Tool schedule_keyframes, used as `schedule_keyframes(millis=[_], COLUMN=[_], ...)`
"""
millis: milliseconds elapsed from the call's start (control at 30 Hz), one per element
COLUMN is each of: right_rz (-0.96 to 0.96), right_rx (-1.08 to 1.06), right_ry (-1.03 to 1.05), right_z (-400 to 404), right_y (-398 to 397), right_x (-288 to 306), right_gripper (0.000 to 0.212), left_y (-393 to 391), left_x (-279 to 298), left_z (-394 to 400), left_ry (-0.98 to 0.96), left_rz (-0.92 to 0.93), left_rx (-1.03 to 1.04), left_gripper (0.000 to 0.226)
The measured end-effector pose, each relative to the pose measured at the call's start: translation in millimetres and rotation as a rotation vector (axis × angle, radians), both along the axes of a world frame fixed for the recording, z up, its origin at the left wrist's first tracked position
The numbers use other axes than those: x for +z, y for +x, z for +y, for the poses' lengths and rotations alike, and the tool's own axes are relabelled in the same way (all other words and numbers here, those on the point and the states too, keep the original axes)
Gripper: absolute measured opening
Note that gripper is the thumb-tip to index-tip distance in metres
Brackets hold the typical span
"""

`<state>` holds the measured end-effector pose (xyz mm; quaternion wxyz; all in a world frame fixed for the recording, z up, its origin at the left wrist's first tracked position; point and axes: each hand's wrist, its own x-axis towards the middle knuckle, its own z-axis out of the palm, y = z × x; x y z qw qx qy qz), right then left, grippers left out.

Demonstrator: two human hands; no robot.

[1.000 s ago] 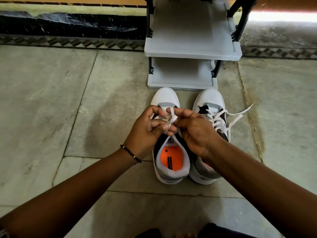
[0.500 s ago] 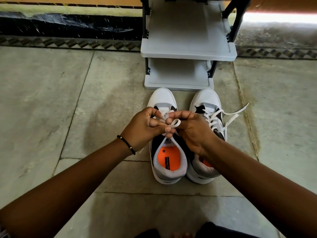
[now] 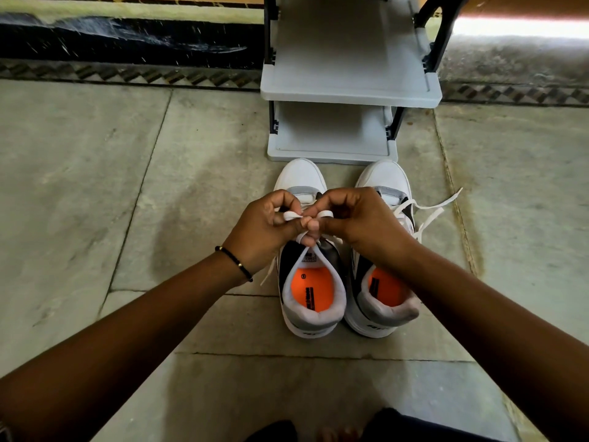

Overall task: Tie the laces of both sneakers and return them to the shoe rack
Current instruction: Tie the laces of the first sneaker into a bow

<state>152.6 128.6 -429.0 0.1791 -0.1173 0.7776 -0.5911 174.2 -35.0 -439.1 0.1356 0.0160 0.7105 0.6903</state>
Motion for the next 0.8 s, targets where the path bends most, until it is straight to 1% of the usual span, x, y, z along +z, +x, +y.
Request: schedule_keyframes(millis=[67,133,300,467,533,600,700,800], right_rz=[0.006,0.009,0.062,0.064,0.076,0.052,-0.005,0.034], right_rx=[-0.043,-0.06,0.028,0.047,0.047,0.026,-0.033,-0.052], right_ry=[-0.039,-0.032,0.173,0.225,0.244,0.208,0.069,0.015], right_z=[0.2,1.9,5.1,5.0,3.8,4.2,4.9,3.7], right_y=[0.3,0.2,-1.3,-2.5,-2.6,-1.8,2.1,5.7], right_x=[0.7,0.1,-1.7,1.7,0.7,-0.9,-7.1,-10.5], right_gripper=[0.005,0.004,0.014,0.011,0.011,0.011,0.012,0.013], left_y=[1.2,2.8,3.0,0.2,1.0,1.5,-0.5,-3.3], left_x=[0.6,1.3,3.7,1.7,2.5,3.3,5.1,2.2], left_z=[-1.9,-3.3,-3.2,-6.4,-5.2,-4.0,-3.8,-3.2], left_ry=[0.026,0.035,-0.024,-0.044,-0.065,-0.063,-0.064,-0.069], left_rz=[0.021,0.038,0.085,0.099,0.084,0.046,-0.005,-0.106], left_rx=[-0.01,-0.031,-0.117,-0.135,-0.136,-0.15,-0.171,-0.125], left_gripper=[0.015,0.015,0.018,0.012,0.015,0.018,0.019,0.016])
